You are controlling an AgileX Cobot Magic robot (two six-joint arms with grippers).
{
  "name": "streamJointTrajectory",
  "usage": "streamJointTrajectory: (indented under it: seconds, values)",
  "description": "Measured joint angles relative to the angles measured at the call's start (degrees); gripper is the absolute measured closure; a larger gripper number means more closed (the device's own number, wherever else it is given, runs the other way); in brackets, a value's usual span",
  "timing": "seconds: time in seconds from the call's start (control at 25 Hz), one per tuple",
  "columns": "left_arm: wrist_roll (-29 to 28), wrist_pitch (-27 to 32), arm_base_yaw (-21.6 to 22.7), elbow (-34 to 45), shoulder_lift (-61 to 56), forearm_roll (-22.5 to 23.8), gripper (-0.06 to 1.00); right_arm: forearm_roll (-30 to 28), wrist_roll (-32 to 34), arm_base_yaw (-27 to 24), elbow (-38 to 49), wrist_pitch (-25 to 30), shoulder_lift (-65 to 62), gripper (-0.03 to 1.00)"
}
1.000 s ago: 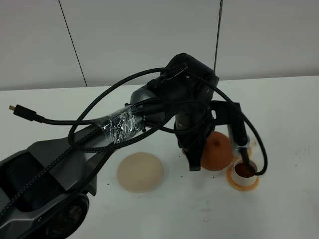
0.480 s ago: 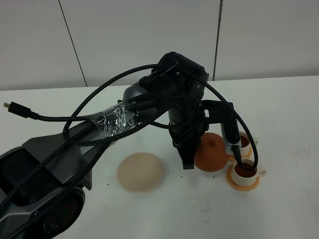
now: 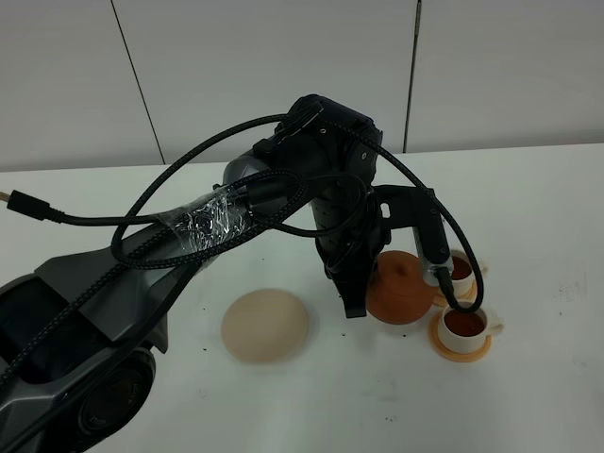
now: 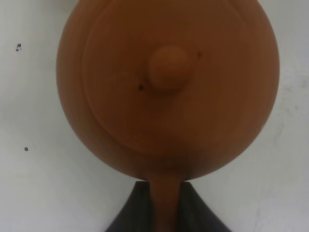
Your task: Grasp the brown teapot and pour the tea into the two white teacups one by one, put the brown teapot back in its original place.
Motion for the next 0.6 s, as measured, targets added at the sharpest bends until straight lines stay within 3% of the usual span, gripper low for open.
streamJointTrajectory:
  seconds: [0.16,0.6]
  values:
    - [-5.30,0.00,0.00,0.00,-0.05,0.00,0.78,0.00,0.00,0.00,0.00,0.00,0.00,0.70]
    - [-29.51,0.02,2.36,4.08,-6.57,0.49,0.78,0.00,0.00,0.00,0.00,0.00,0.00,0.70]
